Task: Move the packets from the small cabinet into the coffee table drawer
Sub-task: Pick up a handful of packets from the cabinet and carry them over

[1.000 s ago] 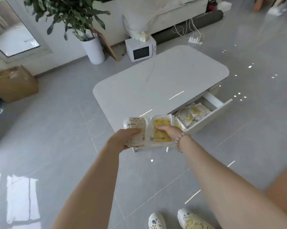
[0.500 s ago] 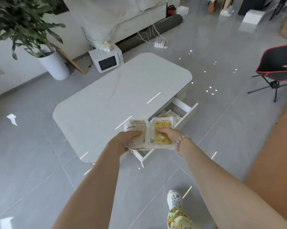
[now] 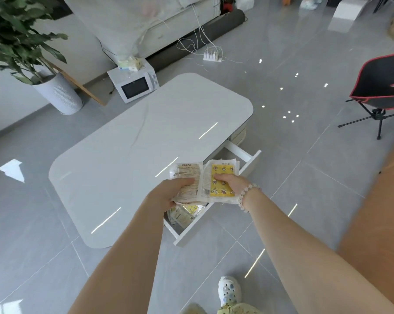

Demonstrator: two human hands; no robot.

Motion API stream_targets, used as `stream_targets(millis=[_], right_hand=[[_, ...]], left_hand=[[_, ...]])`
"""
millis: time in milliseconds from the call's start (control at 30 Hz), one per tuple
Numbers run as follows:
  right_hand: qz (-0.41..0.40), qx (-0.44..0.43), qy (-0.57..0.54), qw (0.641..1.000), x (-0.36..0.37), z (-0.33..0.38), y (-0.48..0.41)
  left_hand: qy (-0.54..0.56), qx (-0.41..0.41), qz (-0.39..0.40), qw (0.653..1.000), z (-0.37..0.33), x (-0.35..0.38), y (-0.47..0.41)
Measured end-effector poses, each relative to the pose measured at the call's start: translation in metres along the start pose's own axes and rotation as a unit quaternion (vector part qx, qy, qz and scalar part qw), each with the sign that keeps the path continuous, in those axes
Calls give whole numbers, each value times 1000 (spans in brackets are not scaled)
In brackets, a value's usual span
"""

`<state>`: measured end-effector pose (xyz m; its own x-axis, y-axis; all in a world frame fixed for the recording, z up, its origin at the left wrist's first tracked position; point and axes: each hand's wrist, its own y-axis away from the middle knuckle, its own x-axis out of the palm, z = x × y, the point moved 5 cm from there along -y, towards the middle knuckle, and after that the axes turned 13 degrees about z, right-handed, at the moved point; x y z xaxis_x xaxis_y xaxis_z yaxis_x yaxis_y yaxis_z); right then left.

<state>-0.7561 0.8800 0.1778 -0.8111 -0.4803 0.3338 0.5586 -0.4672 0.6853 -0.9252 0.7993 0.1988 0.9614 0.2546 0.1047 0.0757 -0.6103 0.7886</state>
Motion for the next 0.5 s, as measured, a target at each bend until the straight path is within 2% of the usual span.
stream_targets(millis=[500], right_hand=[[-35, 3, 5, 999, -47, 61, -58]], left_hand=[[-21, -19, 16, 999, -68, 15, -85]])
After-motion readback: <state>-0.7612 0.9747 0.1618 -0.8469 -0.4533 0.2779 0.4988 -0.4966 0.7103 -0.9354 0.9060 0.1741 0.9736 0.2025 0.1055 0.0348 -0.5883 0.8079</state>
